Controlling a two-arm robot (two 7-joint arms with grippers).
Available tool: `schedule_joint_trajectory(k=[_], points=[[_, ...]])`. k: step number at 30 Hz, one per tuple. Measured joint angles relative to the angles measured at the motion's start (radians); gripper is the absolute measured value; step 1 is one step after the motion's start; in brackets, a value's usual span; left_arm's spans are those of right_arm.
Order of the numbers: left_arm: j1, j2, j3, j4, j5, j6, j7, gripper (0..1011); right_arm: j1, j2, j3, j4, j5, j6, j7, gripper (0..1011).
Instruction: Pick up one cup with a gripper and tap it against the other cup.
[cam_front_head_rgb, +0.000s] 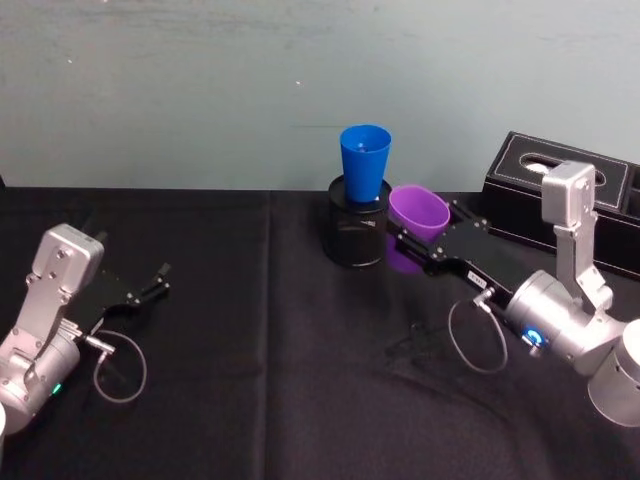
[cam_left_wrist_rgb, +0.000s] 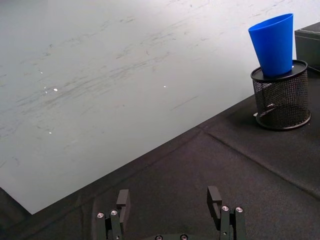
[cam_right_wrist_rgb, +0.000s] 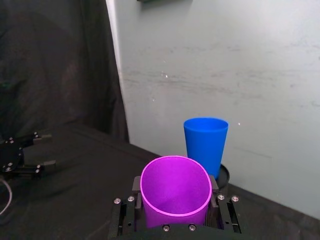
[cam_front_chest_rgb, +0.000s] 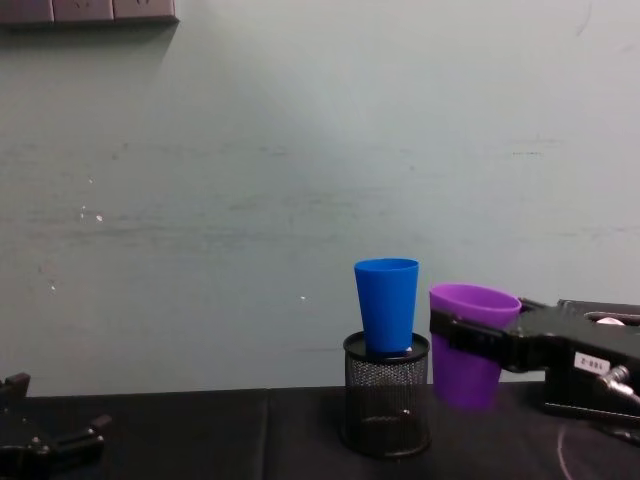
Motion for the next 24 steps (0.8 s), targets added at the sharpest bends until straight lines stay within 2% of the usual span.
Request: schedule_joint_trajectory(k=[13, 24], points=[[0.000, 0.000, 0.000, 0.000, 0.000, 0.000, 0.000, 1011, -0.053, 0.026, -0.009, -0.031, 0.023, 0.010, 0.003, 732], [0.000, 0.000, 0.000, 0.000, 0.000, 0.000, 0.000, 1011, -0.094, 0.041, -0.015, -0.032, 0.016, -0.033, 0.005, 732]])
